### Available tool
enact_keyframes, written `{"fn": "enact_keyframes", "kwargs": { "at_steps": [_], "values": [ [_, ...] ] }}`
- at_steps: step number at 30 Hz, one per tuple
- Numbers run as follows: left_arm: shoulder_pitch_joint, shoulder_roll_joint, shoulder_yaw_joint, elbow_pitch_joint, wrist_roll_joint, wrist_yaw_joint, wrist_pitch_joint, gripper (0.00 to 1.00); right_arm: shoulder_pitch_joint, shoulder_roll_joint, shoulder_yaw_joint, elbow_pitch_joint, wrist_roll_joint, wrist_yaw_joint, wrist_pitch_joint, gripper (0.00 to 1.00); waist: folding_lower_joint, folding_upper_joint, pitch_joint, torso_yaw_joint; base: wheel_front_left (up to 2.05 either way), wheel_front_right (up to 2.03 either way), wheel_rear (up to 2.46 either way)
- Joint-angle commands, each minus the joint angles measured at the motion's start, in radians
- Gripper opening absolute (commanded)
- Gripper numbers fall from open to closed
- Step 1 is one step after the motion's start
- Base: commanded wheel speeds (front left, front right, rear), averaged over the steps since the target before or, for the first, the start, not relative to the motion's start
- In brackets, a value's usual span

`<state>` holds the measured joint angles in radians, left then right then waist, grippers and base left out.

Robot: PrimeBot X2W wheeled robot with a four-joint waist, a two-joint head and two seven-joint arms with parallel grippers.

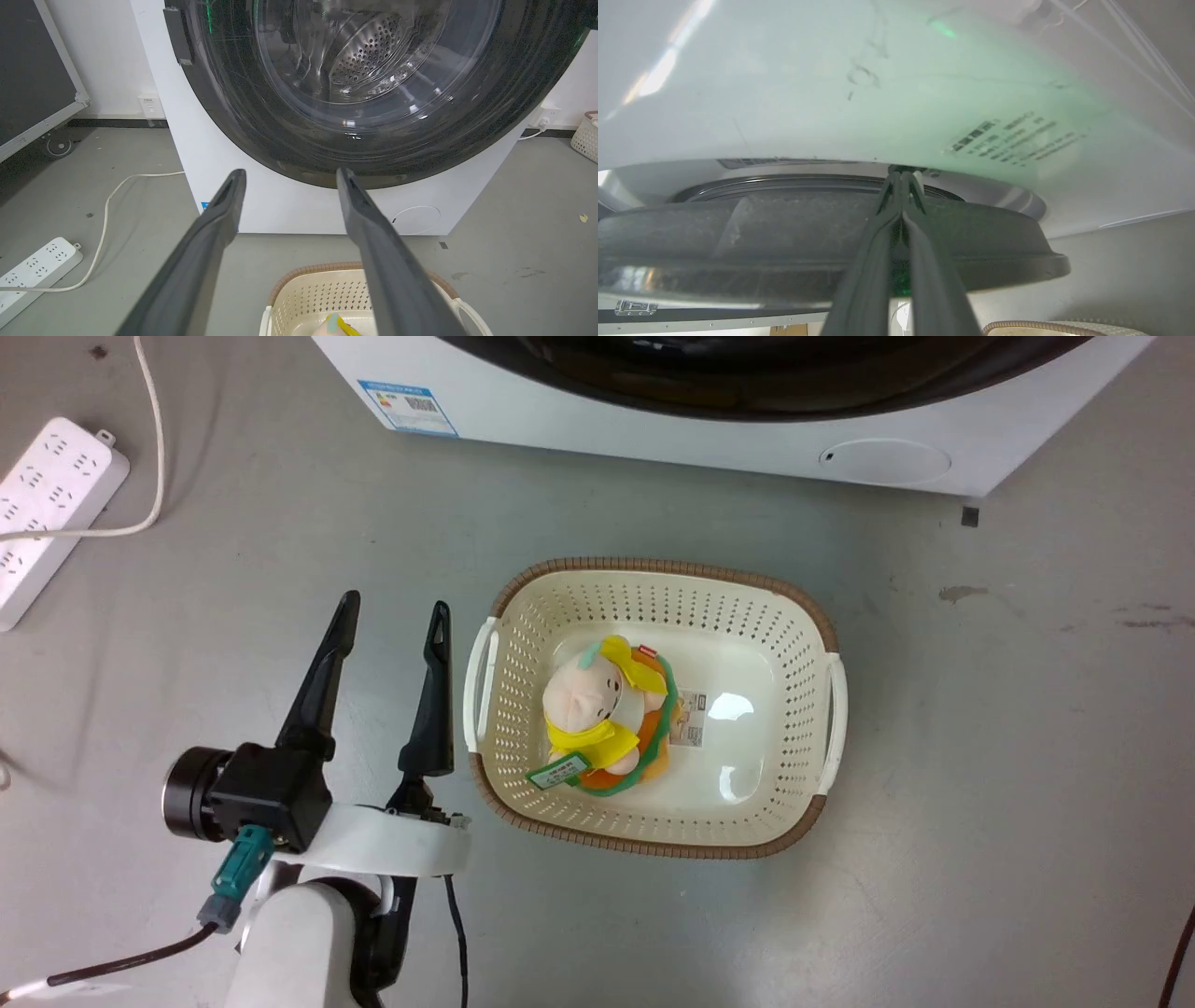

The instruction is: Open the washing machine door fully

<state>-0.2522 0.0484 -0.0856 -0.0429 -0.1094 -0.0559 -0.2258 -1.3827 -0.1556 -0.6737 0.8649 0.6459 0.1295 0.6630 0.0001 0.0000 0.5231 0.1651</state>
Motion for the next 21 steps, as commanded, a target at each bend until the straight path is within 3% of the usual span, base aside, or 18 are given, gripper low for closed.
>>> {"fn": "enact_keyframes", "kwargs": {
  "at_steps": [1,4,11,21],
  "values": [
    [-0.018,0.002,-0.003,-0.004,-0.006,-0.001,-0.011,1.0,-0.048,-0.003,-0.022,0.023,0.019,0.001,0.027,0.0,-0.0001,0.0,0.008,0.003,0.0,0.0,0.0],
    [-0.028,0.002,-0.01,-0.004,-0.01,-0.001,-0.021,1.0,-0.101,-0.004,-0.075,0.082,0.025,0.001,0.138,0.0,-0.0001,0.0,0.022,0.009,0.0,0.0,0.0],
    [-0.028,0.002,-0.011,0.001,-0.012,0.0,-0.036,1.0,-0.076,-0.002,-0.121,0.099,-0.015,0.001,0.263,0.0,-0.0001,0.0,0.007,0.011,0.0,0.0,0.0],
    [0.011,0.002,-0.02,0.018,-0.019,0.015,-0.036,1.0,0.121,0.067,-0.17,-0.027,-0.052,0.001,0.356,0.0,-0.0001,0.0,-0.108,-0.011,0.0,0.0,0.0]
  ]
}}
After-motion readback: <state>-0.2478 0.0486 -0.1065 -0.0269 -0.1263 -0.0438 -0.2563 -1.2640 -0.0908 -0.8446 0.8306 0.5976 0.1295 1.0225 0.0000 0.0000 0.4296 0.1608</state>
